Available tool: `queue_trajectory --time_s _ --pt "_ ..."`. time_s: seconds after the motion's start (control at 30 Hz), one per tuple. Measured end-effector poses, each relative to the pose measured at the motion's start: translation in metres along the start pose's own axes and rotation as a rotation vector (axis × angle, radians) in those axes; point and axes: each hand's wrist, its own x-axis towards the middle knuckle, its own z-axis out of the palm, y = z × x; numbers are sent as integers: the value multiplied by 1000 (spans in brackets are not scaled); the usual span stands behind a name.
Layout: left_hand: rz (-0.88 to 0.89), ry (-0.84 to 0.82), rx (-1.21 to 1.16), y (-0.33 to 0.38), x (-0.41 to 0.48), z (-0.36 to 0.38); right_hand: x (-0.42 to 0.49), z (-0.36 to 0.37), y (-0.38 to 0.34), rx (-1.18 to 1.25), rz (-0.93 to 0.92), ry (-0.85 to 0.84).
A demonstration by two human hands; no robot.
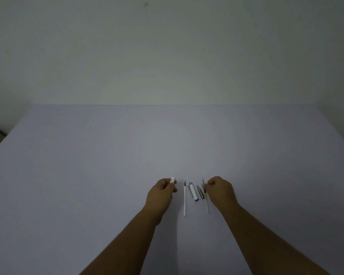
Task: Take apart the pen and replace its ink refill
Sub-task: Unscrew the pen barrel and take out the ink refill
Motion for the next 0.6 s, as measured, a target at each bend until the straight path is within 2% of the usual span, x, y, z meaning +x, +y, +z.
queue_trajectory --time_s 0.07,0.13,0.23,0.37,0.47,0.6 --pt "2 19 20 0 0 -3 -5 2 -10 -38 -77 6" --pt "4 40 32 -1 0 -7 -11 10 -24 -114 -139 -74" --pt "9 69 44 -2 1 -12 -21 32 -39 -357 -223 -176" --pt "22 74 72 -6 0 -20 -30 58 -39 -568 -280 -158" --pt "31 76 88 -10 1 -26 -38 66 -38 -550 -279 -105" --pt "34 70 107 -12 -1 -31 -41 58 -49 -333 -153 -100"
